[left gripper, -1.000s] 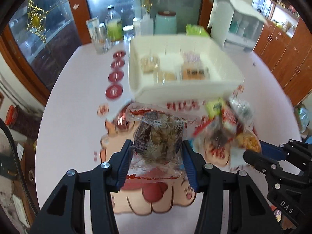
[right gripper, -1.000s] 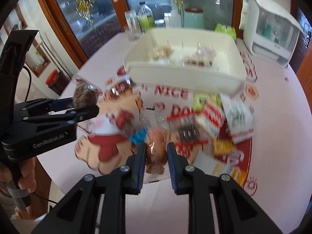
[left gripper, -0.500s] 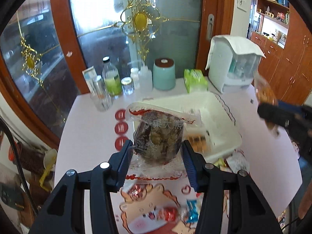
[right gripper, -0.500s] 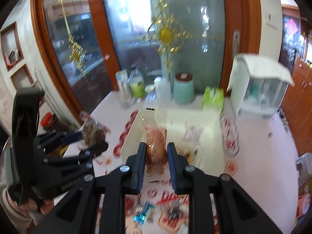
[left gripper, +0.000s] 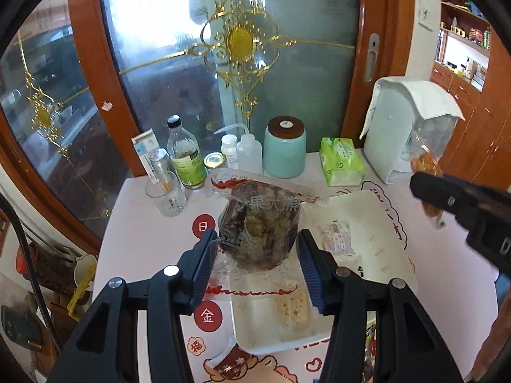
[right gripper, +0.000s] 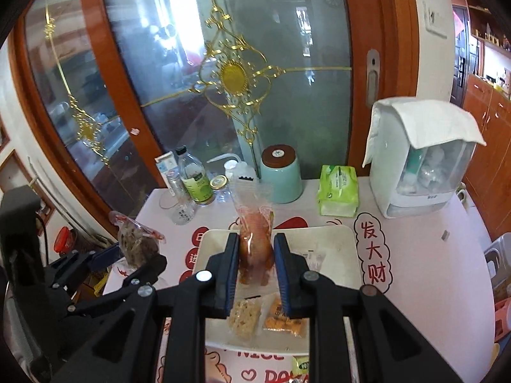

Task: Organize snacks
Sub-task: 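Carry both snacks into the white tray and open the left tool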

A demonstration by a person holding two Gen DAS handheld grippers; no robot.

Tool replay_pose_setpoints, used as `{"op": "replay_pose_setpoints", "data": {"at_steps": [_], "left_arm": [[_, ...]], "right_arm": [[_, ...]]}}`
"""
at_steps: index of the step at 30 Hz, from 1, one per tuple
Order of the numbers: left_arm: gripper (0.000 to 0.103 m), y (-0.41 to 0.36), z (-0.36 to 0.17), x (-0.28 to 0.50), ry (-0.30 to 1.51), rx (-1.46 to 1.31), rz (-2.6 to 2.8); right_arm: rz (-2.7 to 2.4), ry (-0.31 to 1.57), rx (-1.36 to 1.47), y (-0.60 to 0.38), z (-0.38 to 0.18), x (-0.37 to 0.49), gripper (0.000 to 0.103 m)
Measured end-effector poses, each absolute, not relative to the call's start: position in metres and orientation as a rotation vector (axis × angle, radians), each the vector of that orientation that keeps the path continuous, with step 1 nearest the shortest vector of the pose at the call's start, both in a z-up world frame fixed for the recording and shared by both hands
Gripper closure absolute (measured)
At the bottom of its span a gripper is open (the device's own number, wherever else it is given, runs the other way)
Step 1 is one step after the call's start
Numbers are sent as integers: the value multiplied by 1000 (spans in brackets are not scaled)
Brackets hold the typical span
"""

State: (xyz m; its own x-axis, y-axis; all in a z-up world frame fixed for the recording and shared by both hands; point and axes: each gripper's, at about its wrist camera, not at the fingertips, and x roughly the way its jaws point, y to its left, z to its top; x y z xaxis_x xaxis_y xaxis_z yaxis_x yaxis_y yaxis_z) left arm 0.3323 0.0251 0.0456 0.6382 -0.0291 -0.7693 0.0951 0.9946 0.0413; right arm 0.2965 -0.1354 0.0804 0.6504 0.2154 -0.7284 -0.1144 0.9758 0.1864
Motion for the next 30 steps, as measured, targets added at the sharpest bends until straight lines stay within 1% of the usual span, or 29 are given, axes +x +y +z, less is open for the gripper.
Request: {"op": "replay_pose_setpoints", "data": {"at_steps": [9, 17, 23, 26, 28, 30], "left_arm": [[53, 13, -13, 367, 969, 95, -62], [53, 10, -65, 382, 1069, 91, -62], [51, 8, -90, 386, 1112, 99, -53], [45, 7, -97, 384, 1128, 103, -54], [37, 7, -102, 384, 1142, 103, -66], [16, 5, -104, 382, 1151, 99, -91]], "right_arm": [[175, 934, 140, -135, 26, 326, 81], [147, 1036, 147, -142, -27, 343, 81], [143, 1091, 136, -139, -54, 349, 81], [151, 1125, 122, -135, -65, 352, 80], [150, 1151, 125, -133, -72, 353, 78], [155, 1181, 148, -134, -79, 354, 72]]}}
